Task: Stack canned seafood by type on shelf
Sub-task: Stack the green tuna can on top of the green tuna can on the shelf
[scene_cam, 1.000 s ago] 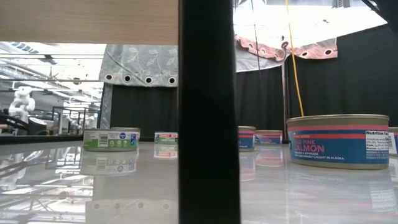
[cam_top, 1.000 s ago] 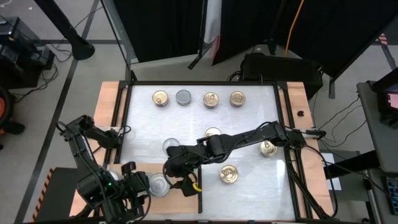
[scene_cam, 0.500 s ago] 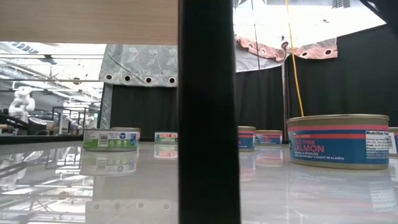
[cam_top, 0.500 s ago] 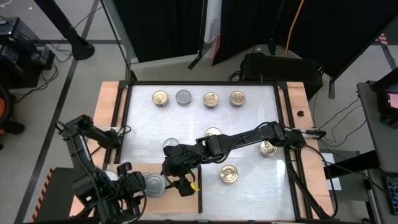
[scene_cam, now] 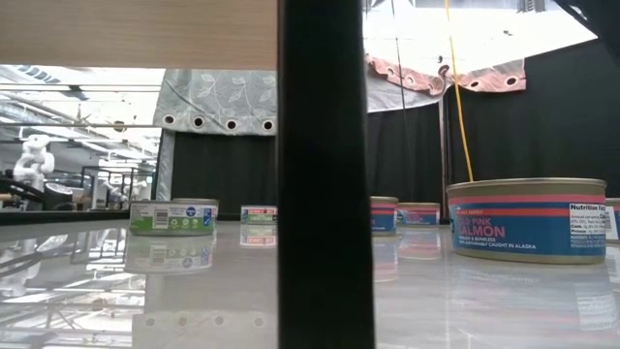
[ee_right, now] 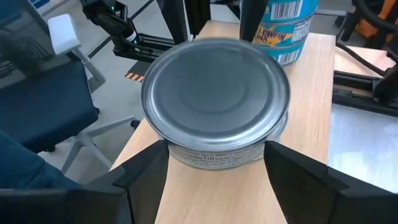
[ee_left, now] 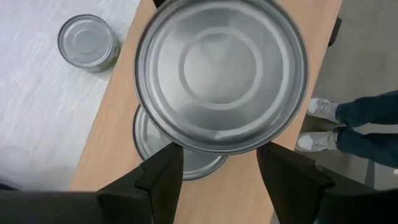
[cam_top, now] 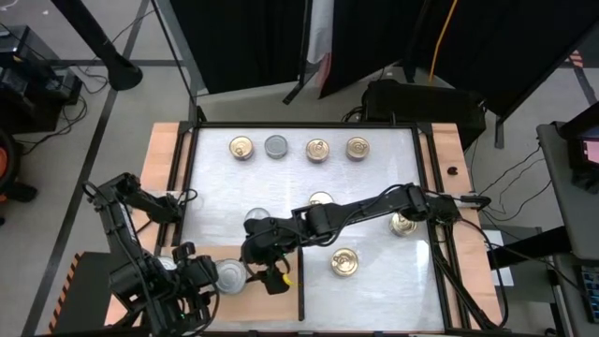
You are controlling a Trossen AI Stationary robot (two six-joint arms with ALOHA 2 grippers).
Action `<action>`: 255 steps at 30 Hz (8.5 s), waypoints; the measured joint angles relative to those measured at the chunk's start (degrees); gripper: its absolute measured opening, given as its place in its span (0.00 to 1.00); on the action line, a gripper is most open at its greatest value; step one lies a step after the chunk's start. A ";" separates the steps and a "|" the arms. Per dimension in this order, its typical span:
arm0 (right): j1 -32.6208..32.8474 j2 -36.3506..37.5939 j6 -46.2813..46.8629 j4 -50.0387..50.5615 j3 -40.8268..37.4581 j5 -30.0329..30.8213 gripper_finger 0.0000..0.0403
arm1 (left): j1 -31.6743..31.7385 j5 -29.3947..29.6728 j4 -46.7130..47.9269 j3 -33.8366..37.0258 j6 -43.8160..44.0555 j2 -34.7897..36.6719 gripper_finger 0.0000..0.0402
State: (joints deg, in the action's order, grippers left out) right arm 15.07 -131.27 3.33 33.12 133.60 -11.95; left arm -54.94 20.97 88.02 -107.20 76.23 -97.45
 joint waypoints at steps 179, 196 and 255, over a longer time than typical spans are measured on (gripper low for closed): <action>-48.89 24.73 -11.94 51.61 0.00 -9.41 0.03 | 82.61 -13.00 -27.50 10.99 -27.28 -24.96 0.07; -48.68 24.73 -11.26 51.27 0.00 -9.41 0.03 | 77.02 -14.80 -22.90 11.21 -28.76 -25.38 0.07; -47.18 24.75 -9.84 48.90 0.00 -9.20 0.03 | 77.73 -13.20 -23.49 10.98 -28.94 -22.87 0.07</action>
State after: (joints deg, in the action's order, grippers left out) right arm -32.12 -106.52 -6.50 82.02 133.60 -21.15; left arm 22.79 7.76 64.53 -96.22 47.28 -120.32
